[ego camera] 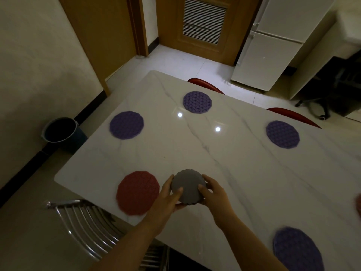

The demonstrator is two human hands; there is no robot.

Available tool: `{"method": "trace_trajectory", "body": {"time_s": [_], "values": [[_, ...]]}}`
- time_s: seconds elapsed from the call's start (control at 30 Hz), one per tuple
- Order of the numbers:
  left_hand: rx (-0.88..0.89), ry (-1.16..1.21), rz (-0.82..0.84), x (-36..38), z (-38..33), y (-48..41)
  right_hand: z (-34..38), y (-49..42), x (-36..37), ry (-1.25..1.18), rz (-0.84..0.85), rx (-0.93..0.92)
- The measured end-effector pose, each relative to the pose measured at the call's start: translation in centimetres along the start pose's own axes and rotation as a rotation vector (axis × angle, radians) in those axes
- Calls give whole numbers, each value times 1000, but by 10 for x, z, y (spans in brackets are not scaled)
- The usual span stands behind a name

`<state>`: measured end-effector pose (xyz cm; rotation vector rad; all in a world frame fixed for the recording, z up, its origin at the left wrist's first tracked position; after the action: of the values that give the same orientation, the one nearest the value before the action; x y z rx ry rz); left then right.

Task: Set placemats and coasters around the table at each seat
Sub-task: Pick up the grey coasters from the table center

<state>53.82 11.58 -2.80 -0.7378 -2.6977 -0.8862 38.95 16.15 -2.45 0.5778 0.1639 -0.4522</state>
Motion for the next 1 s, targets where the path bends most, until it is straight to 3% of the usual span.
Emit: {"method": "trace_trajectory", "body": {"time_s": [0.17,0.33,0.4,0.57,0.67,0.73,0.87,1.0], "values": [[9,-263,-81,4,-1,2,7,12,16,28,71,-29],[6,-279,-145,-3,-4,-1,8,14,20,104,57,-68],[1,-222,-125,-6,-3,0,5,12,16,27,33,-33],[-57,198,-82,-16,-9,-1,4,13,7,-182,79,15],[-113,258,29,-12,-15,0,8,14,5,-198,142,-11],[-140,288,40,-13,-14,0,12,13,4,-116,131,-34],[-134,357,29,-16,-10,1,28,13,-2,276,-3,-150],[-131,407,37,-19,-8,3,37,18,-2,401,-63,-238]]}}
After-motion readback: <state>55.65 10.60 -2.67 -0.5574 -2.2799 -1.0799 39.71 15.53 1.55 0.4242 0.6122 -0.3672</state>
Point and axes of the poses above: each hand's wrist, its own y-axis away from the middle knuckle, its own x-axis out of the palm, z = x × y, the point moved 8 cm from there along -y, towards the middle knuckle, and after that the axes turned 7 degrees about y, right-handed, at the moved point
